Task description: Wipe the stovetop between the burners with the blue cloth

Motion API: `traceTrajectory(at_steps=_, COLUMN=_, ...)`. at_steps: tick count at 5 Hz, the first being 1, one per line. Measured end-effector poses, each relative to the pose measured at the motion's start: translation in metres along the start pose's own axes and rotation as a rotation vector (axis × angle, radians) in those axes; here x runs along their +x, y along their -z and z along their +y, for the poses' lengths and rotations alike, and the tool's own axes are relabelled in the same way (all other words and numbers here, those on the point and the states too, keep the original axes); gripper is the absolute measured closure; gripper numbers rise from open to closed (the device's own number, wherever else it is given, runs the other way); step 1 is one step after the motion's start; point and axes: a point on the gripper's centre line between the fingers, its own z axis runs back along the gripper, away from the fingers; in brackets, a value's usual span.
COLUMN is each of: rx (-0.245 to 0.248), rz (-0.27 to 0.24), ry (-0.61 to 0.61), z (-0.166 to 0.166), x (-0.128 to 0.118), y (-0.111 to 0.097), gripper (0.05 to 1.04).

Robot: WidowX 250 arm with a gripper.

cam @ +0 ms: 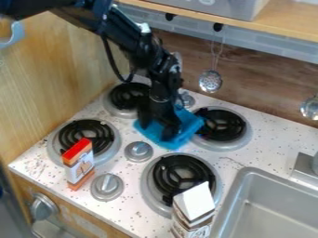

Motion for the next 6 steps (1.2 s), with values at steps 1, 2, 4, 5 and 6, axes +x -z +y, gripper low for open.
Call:
traceTrajectory(at_steps=1, rx=0.027, rz=0.013, ry=-0.041, z=0.026, x=-0.006, y=0.003, gripper=0.083)
traceTrajectory(at_steps=2, rx=0.050, rz=0.021, ry=-0.051, z=0.039, x=-0.010, y=0.005, gripper=0.082)
traceTrajectory(at_steps=4, rx=0.018, rz=0.015, ry=-0.083, z=0.041, x=-0.012, y=0.002, gripper=0.083)
traceTrajectory(at_steps=5, rx=-0.039, rz=0.004, ry=-0.072, z=0.016, x=-0.008, y=0.000, gripper=0.083)
traceTrajectory(at_steps=6, rx=-0.099, rz=-0.003, ry=-0.029, z=-0.028, x=-0.004, y=-0.005, gripper=0.083)
